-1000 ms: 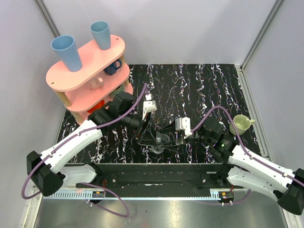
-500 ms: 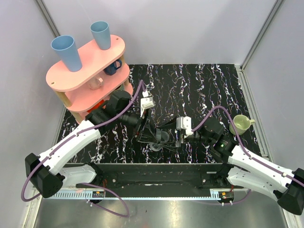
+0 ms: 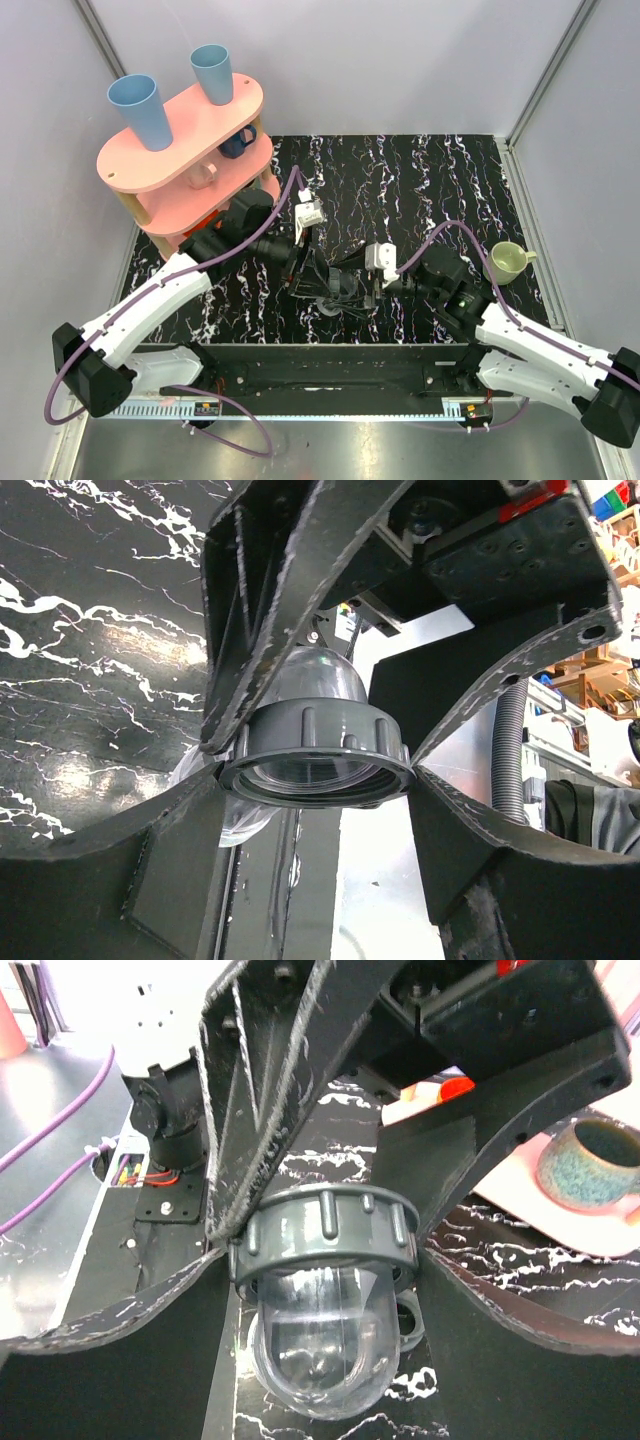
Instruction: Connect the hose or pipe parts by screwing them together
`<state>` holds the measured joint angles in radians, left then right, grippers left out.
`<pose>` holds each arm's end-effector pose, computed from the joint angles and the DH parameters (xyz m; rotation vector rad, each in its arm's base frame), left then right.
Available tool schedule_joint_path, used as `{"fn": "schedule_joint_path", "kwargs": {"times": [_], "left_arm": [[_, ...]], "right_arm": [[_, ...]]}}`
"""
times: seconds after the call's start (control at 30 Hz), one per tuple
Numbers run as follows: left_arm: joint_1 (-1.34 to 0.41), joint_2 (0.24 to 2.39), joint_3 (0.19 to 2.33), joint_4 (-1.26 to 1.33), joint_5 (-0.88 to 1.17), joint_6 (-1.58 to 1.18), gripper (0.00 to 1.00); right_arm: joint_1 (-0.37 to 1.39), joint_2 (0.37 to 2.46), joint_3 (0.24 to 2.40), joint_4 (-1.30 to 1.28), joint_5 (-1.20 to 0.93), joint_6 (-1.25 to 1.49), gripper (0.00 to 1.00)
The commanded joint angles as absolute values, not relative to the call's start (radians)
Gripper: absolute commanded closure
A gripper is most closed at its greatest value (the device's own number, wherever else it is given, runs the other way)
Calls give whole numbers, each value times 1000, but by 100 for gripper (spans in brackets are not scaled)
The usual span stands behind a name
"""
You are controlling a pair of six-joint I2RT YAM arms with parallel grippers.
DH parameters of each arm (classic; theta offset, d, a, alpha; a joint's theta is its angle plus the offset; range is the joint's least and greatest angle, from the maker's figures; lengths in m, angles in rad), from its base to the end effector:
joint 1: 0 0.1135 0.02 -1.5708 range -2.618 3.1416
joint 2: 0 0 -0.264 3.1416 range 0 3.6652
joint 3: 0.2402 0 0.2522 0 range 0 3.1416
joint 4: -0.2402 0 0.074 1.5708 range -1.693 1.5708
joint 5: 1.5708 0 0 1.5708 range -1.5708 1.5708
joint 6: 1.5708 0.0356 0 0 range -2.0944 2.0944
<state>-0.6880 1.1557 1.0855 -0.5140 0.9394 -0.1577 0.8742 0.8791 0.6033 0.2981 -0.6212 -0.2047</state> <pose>0.1682 -0.1755 0.3453 1.1404 1.9394 -1.4835 0.1166 0.1717 0.3101 -1.2413 1.0760 0.9975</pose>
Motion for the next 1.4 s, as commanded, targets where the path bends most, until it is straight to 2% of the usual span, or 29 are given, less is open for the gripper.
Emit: {"fn": "schedule_joint_path", "kwargs": {"times": [0.0, 0.1, 0.17, 0.23, 0.47, 0.8, 1.0, 1.03, 1.1, 1.13, 1.23, 1.37], "left_arm": [[-686, 1126, 1091, -436, 966, -160, 100], [-686, 1127, 1097, -443, 965, -155, 100], [-687, 1132, 1097, -443, 965, -155, 100], [-686, 1135, 1095, -446, 965, -155, 100], [-687, 1137, 1078, -446, 960, -153, 100], [-687, 1137, 1068, -446, 968, -163, 100], [-686, 1135, 1071, -446, 969, -166, 100], [-686, 1135, 1071, -446, 965, -167, 100], [-686, 1138, 1071, -446, 950, -175, 99], [-687, 1138, 1077, -456, 912, -182, 77], [-675, 1137, 1091, -480, 850, -179, 39], [-652, 1114, 1117, -505, 766, -186, 18]], "right_arm": [[877, 887, 609, 299, -612, -210, 17], [877, 881, 600, 301, -607, -219, 16], [877, 871, 597, 305, -597, -224, 24], [876, 867, 591, 316, -589, -221, 26], [876, 839, 577, 344, -572, -207, 12], [877, 851, 584, 368, -581, -210, 12], [877, 862, 577, 382, -606, -209, 30], [876, 861, 574, 385, -606, -209, 45], [877, 861, 568, 394, -603, -209, 55], [876, 858, 568, 396, -600, -209, 57], [877, 839, 557, 405, -572, -207, 61], [874, 793, 545, 414, -548, -201, 66]]}}
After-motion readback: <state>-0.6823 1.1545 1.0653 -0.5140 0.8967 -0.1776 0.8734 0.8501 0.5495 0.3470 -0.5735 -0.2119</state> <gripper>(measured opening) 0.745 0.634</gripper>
